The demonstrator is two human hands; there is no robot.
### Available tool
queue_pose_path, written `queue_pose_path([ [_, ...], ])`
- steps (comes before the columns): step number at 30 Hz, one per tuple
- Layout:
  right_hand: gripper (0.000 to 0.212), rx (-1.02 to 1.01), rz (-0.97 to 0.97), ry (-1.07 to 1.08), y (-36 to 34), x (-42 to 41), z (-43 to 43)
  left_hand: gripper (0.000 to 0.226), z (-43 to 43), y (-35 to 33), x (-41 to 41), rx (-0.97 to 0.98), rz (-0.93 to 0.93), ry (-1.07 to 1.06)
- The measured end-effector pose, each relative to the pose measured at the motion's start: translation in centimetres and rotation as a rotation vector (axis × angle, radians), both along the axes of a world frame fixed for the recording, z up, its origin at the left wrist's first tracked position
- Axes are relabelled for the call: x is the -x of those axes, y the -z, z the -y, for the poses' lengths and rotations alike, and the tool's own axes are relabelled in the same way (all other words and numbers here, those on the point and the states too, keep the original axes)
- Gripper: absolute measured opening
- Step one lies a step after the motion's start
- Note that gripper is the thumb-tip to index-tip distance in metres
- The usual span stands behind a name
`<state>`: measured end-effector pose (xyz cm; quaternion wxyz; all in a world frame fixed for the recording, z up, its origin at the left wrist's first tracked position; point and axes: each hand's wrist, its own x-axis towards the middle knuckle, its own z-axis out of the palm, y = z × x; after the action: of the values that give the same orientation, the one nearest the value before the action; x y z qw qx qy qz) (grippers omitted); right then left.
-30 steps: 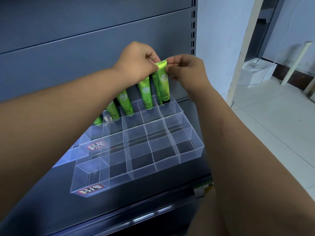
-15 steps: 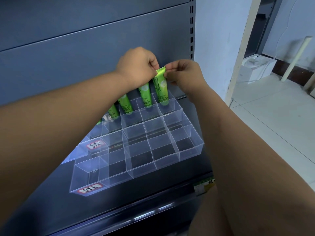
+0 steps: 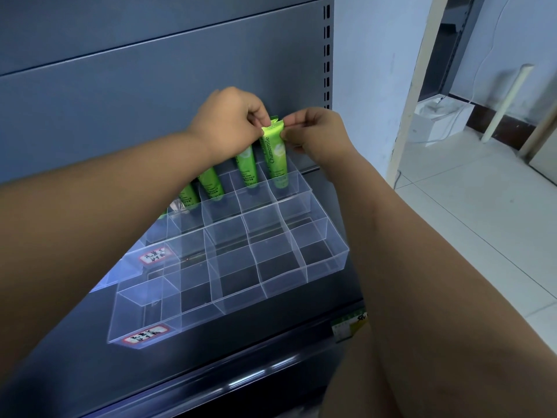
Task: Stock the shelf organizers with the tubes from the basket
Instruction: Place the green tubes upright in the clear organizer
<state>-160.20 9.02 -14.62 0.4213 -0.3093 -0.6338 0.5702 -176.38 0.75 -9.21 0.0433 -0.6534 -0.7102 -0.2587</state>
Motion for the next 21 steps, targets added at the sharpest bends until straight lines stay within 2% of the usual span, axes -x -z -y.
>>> queue_pose_path([
  [9,0.016,0.038,-0.003,0.01,-0.19,-0.17,0.01,0.025,-0.42,0.44,-0.37,-0.026,0.01,0.003],
  [21,0.026,0.061,0.008,0.014,-0.45,-0.24,0.57,0.026,0.33,0.37,-0.02,-0.002,0.091,-0.02],
])
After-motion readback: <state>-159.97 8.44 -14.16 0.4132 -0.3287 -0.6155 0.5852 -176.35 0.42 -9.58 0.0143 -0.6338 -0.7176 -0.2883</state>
